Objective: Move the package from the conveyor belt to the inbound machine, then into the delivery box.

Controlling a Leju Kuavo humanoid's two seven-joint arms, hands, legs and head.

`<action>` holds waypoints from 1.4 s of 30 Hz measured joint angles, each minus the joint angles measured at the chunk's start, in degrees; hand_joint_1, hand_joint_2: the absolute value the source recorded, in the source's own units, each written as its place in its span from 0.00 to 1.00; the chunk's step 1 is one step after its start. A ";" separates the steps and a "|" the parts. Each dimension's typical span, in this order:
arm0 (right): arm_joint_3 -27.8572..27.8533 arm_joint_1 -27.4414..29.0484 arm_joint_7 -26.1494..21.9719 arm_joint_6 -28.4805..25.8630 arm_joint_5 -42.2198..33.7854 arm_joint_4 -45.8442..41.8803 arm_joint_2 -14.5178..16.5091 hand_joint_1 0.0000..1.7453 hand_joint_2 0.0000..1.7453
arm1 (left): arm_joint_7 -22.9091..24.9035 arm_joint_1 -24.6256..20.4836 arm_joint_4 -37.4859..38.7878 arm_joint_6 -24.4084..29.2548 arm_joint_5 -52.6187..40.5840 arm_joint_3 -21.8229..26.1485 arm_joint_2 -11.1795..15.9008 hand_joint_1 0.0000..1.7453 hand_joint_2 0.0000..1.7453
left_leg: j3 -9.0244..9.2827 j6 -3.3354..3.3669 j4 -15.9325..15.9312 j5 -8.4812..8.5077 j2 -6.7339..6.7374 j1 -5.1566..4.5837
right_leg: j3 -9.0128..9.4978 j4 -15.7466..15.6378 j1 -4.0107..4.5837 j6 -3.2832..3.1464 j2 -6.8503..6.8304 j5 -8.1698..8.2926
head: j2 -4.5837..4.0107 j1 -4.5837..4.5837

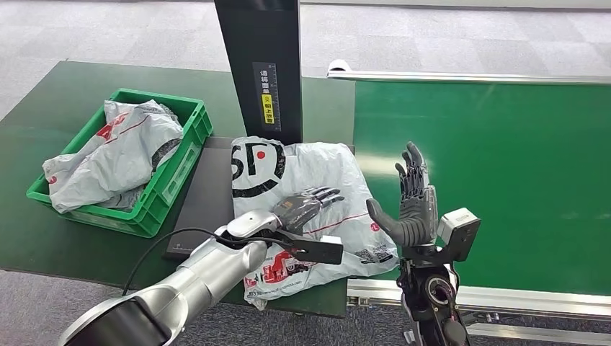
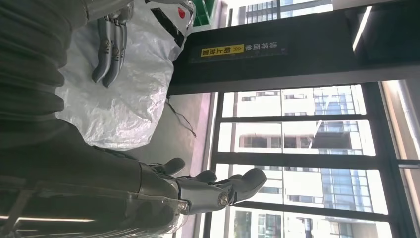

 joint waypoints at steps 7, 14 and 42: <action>-0.01 0.86 1.65 -0.15 1.03 -0.02 1.82 0.00 1.00 | 4.38 -0.91 4.88 2.69 0.58 -0.35 -3.25 1.00 1.00 | 0.13 0.02 0.00 0.01 -0.02 -0.01 | 0.19 0.00 -0.01 0.01 -0.05 0.00 | -0.02 0.01; -1.27 2.95 2.84 -2.27 2.38 -0.98 2.52 0.00 1.00 | -0.51 -1.01 5.16 17.68 2.12 0.29 -4.56 1.00 1.00 | 0.16 0.02 0.01 0.02 -0.03 -0.02 | 0.17 0.00 -0.02 0.01 -0.05 0.00 | 0.00 0.01; -7.06 14.88 -0.74 -4.53 1.61 -3.87 0.94 0.00 1.00 | -5.27 6.60 -51.69 31.19 6.13 39.41 21.13 1.00 1.00 | 0.15 -0.05 -0.05 0.01 0.04 0.02 | 0.13 0.02 0.04 -0.03 0.02 -0.08 | 0.00 0.02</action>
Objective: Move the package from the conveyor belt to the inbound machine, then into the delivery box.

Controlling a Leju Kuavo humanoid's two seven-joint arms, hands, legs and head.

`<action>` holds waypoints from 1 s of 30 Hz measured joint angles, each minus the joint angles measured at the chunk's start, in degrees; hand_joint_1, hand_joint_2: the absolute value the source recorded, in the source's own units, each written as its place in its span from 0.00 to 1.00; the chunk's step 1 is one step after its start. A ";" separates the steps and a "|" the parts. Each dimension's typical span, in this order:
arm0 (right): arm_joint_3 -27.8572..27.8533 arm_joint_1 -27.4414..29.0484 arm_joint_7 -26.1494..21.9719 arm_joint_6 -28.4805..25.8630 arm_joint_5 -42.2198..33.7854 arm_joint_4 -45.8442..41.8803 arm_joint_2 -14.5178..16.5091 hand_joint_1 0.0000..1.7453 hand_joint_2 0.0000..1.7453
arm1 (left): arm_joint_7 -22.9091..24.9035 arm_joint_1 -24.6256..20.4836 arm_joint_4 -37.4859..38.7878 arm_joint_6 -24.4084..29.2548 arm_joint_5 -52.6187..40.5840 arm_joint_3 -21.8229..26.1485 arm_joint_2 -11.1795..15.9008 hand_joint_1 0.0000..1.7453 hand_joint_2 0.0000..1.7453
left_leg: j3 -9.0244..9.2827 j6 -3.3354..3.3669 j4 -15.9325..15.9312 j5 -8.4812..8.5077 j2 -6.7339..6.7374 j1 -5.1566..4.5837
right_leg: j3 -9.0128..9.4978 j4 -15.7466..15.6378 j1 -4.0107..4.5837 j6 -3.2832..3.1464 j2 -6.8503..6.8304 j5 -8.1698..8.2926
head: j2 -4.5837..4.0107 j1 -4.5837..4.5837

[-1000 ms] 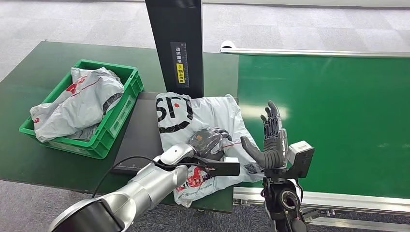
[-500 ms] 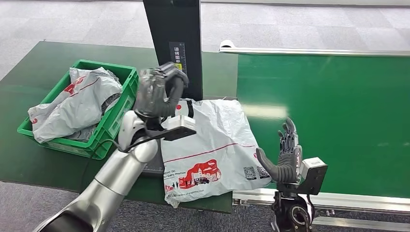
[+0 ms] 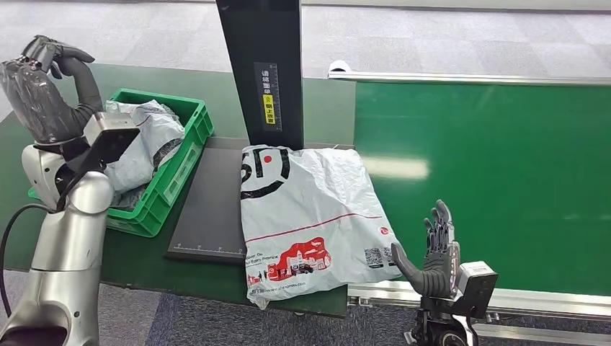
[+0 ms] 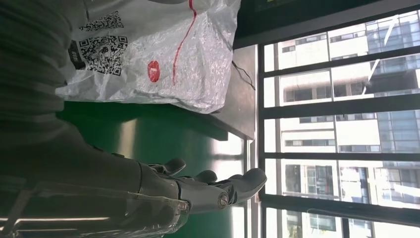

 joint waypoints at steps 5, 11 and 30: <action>0.72 -0.38 0.22 0.06 -0.13 0.02 0.00 0.00 1.00 | -5.74 -3.81 12.82 -3.63 6.04 1.86 1.98 0.01 1.00 | 0.03 -0.01 0.00 0.00 0.03 0.00 | -0.02 0.02 0.00 -0.03 0.02 0.03 | 0.00 -0.01; 0.65 -1.23 0.22 0.25 -0.07 0.24 -0.01 0.00 1.00 | -5.89 -0.35 12.32 -22.28 8.64 -2.57 1.67 0.00 1.00 | -0.04 0.00 0.00 -0.07 0.01 -0.03 | -0.05 0.00 -0.04 0.01 0.02 -0.01 | 0.00 -0.01; 0.61 -2.44 0.21 1.80 1.78 1.20 0.22 0.00 1.00 | -5.38 4.55 8.22 -33.97 6.10 -24.22 1.62 0.00 1.00 | -0.04 0.00 0.01 -0.08 0.00 -0.03 | -0.06 -0.01 -0.04 0.01 0.01 -0.01 | 0.00 -0.01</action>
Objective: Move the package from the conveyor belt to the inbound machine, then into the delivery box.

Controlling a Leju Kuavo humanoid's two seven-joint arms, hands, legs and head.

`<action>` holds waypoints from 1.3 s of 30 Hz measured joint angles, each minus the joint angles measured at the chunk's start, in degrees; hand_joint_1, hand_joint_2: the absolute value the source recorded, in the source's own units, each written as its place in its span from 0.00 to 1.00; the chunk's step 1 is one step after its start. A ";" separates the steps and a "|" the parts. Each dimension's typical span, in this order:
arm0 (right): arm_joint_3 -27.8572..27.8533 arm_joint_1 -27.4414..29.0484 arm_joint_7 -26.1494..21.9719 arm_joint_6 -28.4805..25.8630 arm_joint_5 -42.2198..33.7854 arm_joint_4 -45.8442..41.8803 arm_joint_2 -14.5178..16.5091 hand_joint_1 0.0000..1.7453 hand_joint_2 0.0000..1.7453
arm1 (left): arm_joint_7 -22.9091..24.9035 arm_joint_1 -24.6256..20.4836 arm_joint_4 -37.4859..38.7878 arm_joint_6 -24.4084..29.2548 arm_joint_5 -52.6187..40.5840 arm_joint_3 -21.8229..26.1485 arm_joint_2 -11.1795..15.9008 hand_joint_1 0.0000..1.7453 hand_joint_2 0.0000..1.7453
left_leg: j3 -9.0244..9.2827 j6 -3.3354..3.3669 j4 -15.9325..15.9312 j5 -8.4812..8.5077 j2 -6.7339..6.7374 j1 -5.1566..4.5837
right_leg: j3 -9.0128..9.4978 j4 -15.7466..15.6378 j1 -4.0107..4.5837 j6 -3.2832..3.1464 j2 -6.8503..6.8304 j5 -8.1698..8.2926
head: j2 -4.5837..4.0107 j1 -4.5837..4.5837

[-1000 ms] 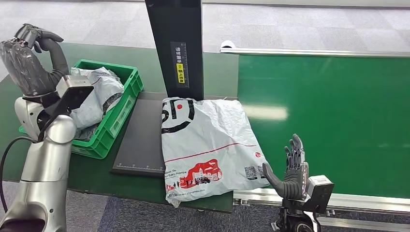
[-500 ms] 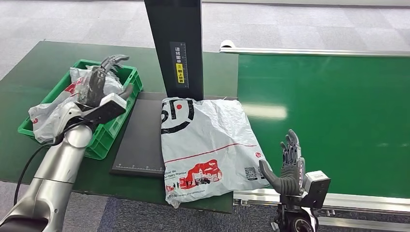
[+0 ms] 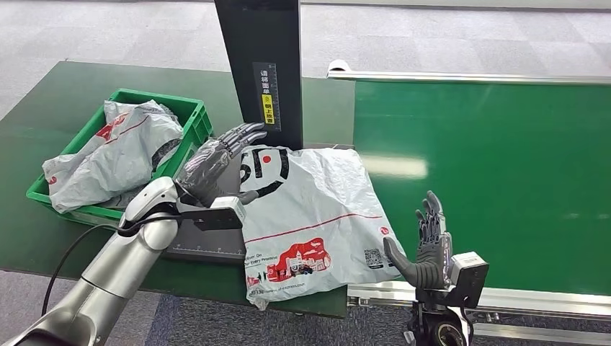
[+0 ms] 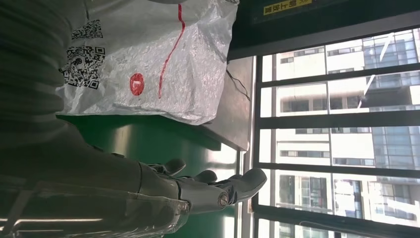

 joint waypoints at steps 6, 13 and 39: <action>0.00 0.00 0.00 0.00 0.21 0.00 0.05 0.00 1.00 | 0.06 -0.02 0.69 0.01 -0.10 -1.76 0.00 0.00 1.00 | 0.00 0.00 0.00 0.00 0.00 0.00 | 0.00 0.00 0.00 0.00 0.00 0.00 | 0.00 -0.01; 0.00 0.00 0.01 0.00 0.21 0.00 0.05 0.00 1.00 | 0.09 -0.03 0.98 0.01 -0.10 -2.65 0.01 0.00 1.00 | 0.00 0.00 0.00 0.00 0.00 0.00 | 0.00 0.00 0.00 0.00 0.00 0.00 | 0.00 -0.01; 2.51 -4.49 2.04 2.05 0.40 4.58 1.75 0.00 1.00 | 4.11 -9.63 36.75 2.84 -4.55 -16.07 -19.41 0.00 1.00 | 0.00 0.00 0.03 0.00 -0.03 0.00 | 0.01 0.00 -0.01 0.01 -0.01 0.02 | -0.01 -0.02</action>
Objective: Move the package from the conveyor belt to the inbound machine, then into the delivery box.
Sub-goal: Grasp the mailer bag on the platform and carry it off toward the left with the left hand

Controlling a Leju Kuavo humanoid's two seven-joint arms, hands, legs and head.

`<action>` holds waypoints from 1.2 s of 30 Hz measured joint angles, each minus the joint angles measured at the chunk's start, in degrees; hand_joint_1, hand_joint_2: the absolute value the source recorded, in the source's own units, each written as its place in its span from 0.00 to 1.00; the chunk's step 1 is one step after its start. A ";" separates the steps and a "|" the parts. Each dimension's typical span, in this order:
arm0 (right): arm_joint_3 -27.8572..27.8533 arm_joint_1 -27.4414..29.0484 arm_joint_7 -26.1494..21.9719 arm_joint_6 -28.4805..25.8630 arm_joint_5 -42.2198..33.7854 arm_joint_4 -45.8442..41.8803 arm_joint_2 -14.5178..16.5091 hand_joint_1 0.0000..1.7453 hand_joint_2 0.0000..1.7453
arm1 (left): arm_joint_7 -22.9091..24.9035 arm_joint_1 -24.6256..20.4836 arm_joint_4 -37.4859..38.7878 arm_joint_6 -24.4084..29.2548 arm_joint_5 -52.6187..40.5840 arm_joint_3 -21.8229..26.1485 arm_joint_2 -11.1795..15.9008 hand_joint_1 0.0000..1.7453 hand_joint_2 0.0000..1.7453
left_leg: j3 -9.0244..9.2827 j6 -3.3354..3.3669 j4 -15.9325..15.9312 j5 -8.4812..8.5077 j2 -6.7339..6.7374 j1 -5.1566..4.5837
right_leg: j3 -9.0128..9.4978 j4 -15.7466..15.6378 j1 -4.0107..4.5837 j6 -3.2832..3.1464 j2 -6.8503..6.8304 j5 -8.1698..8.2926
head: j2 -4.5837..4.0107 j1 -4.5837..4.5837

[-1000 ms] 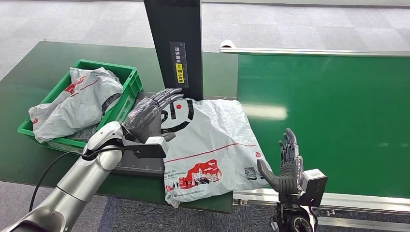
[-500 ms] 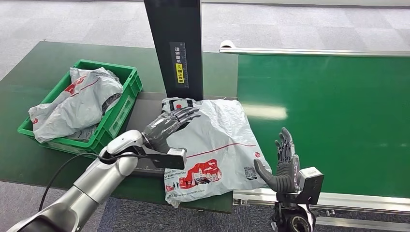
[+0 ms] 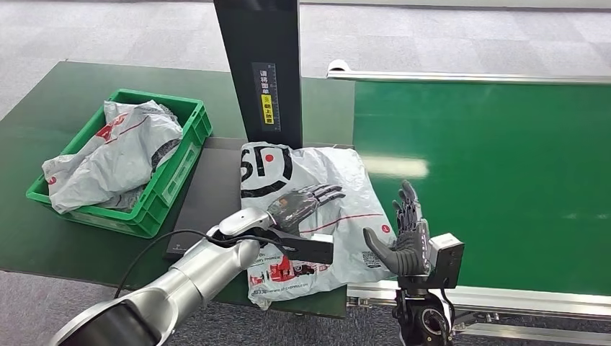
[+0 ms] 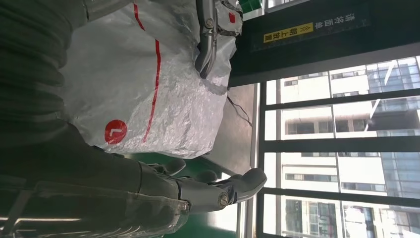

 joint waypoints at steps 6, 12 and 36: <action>0.01 0.29 -0.06 -0.08 -0.02 0.42 0.02 0.00 1.00 | 0.61 -0.93 3.20 0.54 1.01 0.01 -2.74 0.00 1.00 | 0.00 0.00 0.00 0.00 0.01 0.00 | 0.01 0.00 0.00 0.00 0.00 0.00 | 0.01 0.01; 0.07 0.27 -0.08 -0.16 -0.03 0.50 0.45 0.00 1.00 | 3.16 -0.98 5.77 0.35 0.20 0.00 -5.36 0.55 1.00 | -0.01 0.00 0.00 0.00 0.00 0.00 | 0.02 0.00 0.00 0.00 0.00 0.00 | 0.01 0.01; 0.13 -0.20 0.05 -0.28 -0.02 0.91 1.40 0.00 1.00 | 9.37 -1.70 11.63 0.19 -6.17 -0.83 -8.67 1.00 1.00 | 0.12 0.00 0.00 0.00 0.00 0.00 | 0.15 0.00 0.00 0.00 0.00 0.00 | 0.01 0.01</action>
